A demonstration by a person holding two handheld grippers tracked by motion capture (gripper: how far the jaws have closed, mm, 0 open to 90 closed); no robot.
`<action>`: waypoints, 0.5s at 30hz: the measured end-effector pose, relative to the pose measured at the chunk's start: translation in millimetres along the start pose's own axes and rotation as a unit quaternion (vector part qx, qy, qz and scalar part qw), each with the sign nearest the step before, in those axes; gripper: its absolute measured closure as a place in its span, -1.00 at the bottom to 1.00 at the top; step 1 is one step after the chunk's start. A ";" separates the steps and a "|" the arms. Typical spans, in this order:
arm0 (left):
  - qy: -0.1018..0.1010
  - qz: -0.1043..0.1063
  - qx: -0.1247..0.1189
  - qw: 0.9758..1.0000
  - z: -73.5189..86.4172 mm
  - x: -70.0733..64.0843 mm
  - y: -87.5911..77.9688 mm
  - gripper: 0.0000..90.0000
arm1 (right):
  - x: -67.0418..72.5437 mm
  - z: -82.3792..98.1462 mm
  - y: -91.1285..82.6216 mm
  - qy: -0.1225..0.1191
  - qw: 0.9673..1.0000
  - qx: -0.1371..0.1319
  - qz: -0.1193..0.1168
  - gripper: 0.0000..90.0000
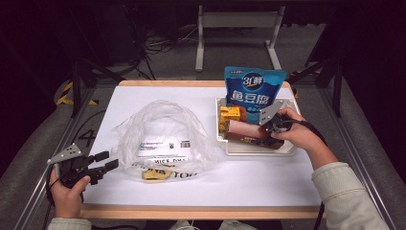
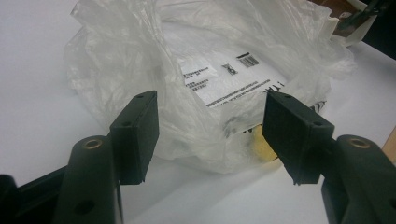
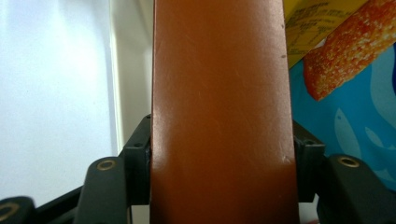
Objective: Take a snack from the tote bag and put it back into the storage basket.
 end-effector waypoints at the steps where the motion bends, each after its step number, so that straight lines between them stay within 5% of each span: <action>1: 0.000 0.000 0.000 1.000 -0.1 0.0 0.1 -0.17 | -0.2 0.2 0.5 0.001 1.000 0.002 -0.002 -0.07; 15: 0.002 0.001 0.001 1.000 -0.6 1.1 1.5 -0.18 | -2.3 3.8 8.7 -0.008 1.000 0.028 -0.004 -0.07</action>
Point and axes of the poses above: each handheld gripper's, and its own axes: y roughly forward along the jaws, z roughly out of its underside, x roughly to its left, the point moved 3 cm from there along y, roughly forward along the jaws, and after that the axes turned 12 degrees about y, right-handed, at the moved point
